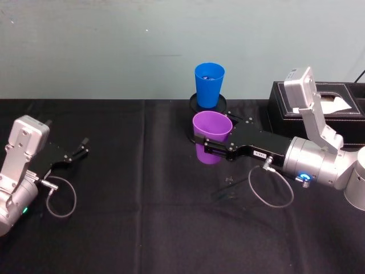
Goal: Pick up one cup with a gripper and tap it against the other cup.
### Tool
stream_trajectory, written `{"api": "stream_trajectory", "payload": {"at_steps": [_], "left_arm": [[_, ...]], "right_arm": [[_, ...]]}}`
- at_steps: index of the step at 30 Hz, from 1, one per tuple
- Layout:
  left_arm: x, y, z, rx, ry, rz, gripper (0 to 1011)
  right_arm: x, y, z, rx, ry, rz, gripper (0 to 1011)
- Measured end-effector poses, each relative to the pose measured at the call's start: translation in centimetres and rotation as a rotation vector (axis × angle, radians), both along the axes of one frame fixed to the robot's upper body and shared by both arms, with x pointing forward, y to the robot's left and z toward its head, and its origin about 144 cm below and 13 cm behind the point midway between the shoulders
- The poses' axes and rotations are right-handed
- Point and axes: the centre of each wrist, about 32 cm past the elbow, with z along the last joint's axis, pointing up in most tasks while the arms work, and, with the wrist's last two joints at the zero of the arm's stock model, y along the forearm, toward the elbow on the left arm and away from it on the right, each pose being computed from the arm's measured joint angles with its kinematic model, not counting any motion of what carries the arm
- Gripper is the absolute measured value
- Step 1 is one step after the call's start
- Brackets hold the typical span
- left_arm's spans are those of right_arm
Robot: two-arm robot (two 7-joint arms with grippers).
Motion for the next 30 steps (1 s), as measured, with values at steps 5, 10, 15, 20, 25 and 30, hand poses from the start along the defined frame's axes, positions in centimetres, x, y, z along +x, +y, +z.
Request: {"api": "stream_trajectory", "payload": {"at_steps": [5, 10, 15, 20, 25, 30], "left_arm": [[0.0, 0.0, 0.0, 0.0, 0.0, 0.0, 1000], [0.0, 0.0, 0.0, 0.0, 0.0, 0.0, 1000], [0.0, 0.0, 0.0, 0.0, 0.0, 0.0, 1000], [0.0, 0.0, 0.0, 0.0, 0.0, 0.0, 1000], [0.0, 0.0, 0.0, 0.0, 0.0, 0.0, 1000], [0.0, 0.0, 0.0, 0.0, 0.0, 0.0, 1000]], "right_arm": [[0.0, 0.0, 0.0, 0.0, 0.0, 0.0, 738], [0.0, 0.0, 0.0, 0.0, 0.0, 0.0, 738], [0.0, 0.0, 0.0, 0.0, 0.0, 0.0, 738], [0.0, 0.0, 0.0, 0.0, 0.0, 0.0, 738], [0.0, 0.0, 0.0, 0.0, 0.0, 0.0, 738], [0.0, 0.02, -0.07, -0.001, -0.003, 0.001, 738]]}}
